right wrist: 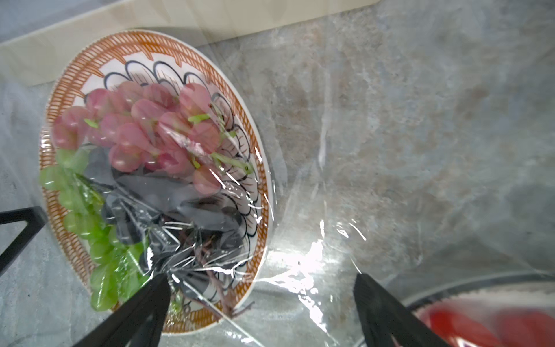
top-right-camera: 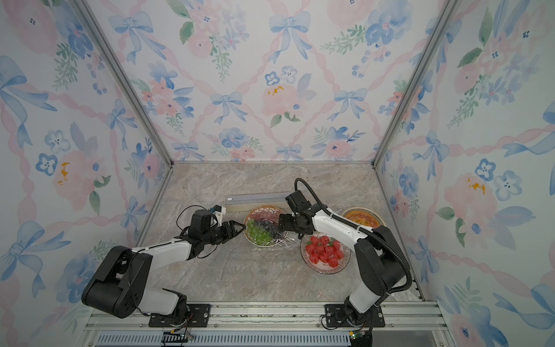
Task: Wrap the plate with plastic wrap
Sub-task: Cover the plate with plastic wrap.
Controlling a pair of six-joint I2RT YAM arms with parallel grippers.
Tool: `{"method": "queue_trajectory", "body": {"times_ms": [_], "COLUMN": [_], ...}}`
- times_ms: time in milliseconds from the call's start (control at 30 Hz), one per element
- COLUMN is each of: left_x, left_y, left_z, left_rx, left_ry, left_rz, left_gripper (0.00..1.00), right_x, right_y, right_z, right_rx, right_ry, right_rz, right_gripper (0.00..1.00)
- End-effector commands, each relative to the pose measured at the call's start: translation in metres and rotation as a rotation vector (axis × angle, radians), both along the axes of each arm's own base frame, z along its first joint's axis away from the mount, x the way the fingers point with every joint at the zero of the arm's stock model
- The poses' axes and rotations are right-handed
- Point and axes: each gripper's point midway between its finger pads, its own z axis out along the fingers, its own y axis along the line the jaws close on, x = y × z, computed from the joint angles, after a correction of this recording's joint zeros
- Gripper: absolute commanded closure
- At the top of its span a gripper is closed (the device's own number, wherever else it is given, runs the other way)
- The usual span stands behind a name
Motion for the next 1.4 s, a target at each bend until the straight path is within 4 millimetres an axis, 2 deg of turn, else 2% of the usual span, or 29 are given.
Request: {"method": "queue_trajectory", "body": {"times_ms": [0,133,300,333,400,600,667,733,867,933,967,1100,1300,1367], "left_x": [-0.005,-0.005,-0.005,-0.004,-0.004,-0.005,-0.005,-0.005,-0.005,-0.004,-0.005,-0.005,-0.005,-0.004], "left_y": [0.001,0.001,0.001,0.001,0.001,0.002,0.002,0.002,0.002,0.002,0.003,0.003,0.004,0.004], "left_z": [-0.003,-0.002,-0.003,-0.003,-0.002,-0.003,-0.004,-0.005,-0.005,-0.005,-0.006,-0.009,-0.007,-0.006], "left_rx": [0.005,0.005,0.006,0.007,0.008,0.013,0.014,0.016,0.019,0.022,0.024,0.031,0.034,0.036], "left_ry": [0.006,0.004,0.005,0.004,0.002,0.003,0.003,0.006,0.005,0.005,0.007,0.012,0.009,0.008], "left_rz": [-0.014,-0.013,-0.014,-0.014,-0.013,-0.013,-0.013,-0.015,-0.014,-0.014,-0.013,-0.014,-0.011,-0.009], "left_gripper": [0.35,0.35,0.35,0.35,0.35,0.35,0.35,0.35,0.35,0.35,0.35,0.36,0.36,0.36], "right_x": [0.002,-0.009,-0.030,-0.033,-0.040,-0.055,-0.058,-0.062,-0.069,-0.070,-0.070,-0.069,-0.066,-0.062], "right_y": [0.006,0.011,0.017,0.018,0.018,0.021,0.022,0.022,0.011,0.001,-0.002,-0.006,-0.008,-0.010], "right_z": [-0.007,-0.009,-0.014,-0.006,-0.004,0.006,0.008,0.007,-0.004,-0.009,-0.011,-0.016,-0.023,-0.027], "right_rx": [0.027,0.085,0.125,0.136,0.131,0.135,0.135,0.128,0.073,0.038,0.034,0.039,0.016,0.016], "right_ry": [0.040,0.084,0.151,0.139,0.149,0.162,0.163,0.173,0.202,0.208,0.209,0.212,0.228,0.224], "right_rz": [-0.001,-0.027,-0.030,-0.024,-0.020,-0.004,0.002,0.003,-0.004,-0.011,-0.016,-0.027,-0.022,-0.032], "right_gripper": [0.03,0.02,0.19,0.22,0.28,0.32,0.37,0.42,0.44,0.45,0.49,0.74,0.83,0.84]}}
